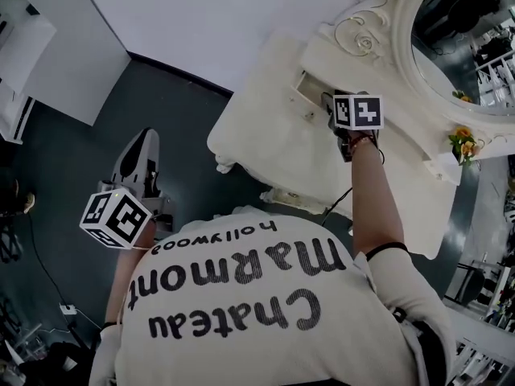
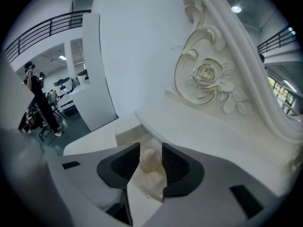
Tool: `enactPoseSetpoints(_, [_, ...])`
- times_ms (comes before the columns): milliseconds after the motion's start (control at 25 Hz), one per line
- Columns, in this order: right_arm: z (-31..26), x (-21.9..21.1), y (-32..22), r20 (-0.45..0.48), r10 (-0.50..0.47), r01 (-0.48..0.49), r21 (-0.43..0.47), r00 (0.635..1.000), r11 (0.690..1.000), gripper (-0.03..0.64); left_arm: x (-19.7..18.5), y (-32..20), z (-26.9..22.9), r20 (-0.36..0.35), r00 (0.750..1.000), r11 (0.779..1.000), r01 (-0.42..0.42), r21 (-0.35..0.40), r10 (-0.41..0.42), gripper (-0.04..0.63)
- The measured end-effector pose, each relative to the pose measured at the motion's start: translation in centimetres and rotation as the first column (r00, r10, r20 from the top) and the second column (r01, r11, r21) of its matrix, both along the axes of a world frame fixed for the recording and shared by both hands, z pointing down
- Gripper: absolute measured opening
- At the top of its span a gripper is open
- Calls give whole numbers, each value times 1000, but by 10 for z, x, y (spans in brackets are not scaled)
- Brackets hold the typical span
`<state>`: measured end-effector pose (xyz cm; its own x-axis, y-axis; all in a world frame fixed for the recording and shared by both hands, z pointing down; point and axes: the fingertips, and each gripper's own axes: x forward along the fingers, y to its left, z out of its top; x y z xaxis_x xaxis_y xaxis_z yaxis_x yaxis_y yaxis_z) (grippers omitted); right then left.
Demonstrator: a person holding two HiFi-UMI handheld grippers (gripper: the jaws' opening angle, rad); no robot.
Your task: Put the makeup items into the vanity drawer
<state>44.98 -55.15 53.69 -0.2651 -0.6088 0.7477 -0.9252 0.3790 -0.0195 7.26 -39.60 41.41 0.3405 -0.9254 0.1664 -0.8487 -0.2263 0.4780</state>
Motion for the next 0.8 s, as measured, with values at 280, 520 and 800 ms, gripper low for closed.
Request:
enactPoseSetpoints(280, [-42, 17, 33, 162, 201, -225, 145, 966, 964, 160, 16, 0, -23, 1, 991, 989, -136, 65, 136, 9])
enactPoseSetpoints(520, [-57, 11, 92, 279, 352, -400, 140, 894, 906, 155, 11, 13, -22, -6, 973, 972, -228, 60, 229, 9])
enactPoseSetpoints(800, [-62, -29, 165, 426, 444, -534, 114, 788, 838, 118, 11, 32, -21, -16, 934, 933, -355, 64, 357, 9])
